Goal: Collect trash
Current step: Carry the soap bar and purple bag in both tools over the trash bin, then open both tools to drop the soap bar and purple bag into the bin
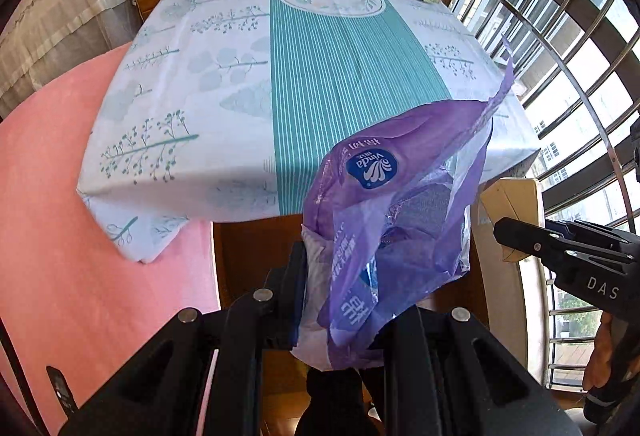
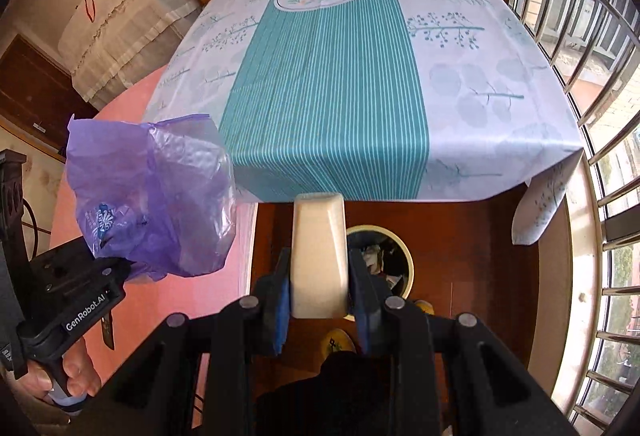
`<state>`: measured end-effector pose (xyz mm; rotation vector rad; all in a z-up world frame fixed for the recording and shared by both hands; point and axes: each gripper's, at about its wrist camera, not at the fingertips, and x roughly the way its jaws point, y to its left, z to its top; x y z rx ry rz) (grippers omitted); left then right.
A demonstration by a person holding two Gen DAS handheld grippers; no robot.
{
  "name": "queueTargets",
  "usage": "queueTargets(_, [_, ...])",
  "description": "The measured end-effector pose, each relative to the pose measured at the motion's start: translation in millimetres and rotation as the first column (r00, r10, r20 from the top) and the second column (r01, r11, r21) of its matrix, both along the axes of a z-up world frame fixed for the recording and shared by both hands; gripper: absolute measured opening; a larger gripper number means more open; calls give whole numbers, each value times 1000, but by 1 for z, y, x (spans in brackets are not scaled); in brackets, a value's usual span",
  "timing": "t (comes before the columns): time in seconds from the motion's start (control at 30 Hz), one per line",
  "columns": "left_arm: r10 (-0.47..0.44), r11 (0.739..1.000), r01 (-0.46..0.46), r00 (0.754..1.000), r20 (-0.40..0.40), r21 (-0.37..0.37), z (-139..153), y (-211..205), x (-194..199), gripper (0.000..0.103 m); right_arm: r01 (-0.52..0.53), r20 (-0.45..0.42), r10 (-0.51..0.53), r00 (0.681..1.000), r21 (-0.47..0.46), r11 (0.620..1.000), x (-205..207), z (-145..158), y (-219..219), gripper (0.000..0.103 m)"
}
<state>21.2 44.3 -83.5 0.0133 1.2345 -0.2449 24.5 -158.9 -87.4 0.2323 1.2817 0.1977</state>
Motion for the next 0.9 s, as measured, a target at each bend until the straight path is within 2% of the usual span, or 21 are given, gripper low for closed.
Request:
queueTargets(0.2, [14,1000,-12,993,-113,22,-54,-16,-18,15,-12,-109,12,994,4,1000,-14,-54,1,26])
queueTargets(0.4, [29,999,-20,978,-205,45,-134,-40,-20,15,-18,-212,20,977,11,1000,-19,-135,-4,26])
queueTargets(0.73, [58,996,-38,960,-274,78,-265,-73,4,19,-4,-316,-1,949,-14,1000,2,-272,-28,26])
queueTargets(0.83, [68,995,-42,955,-289,95,-297,-75,9,25,-14,-325,9,946,-14,1000,11,-300,-26,26])
queueTargets(0.9, [76,993,-46,953,-292,109,-314,-75,11,34,-19,-328,13,944,-14,1000,16,-316,-22,26])
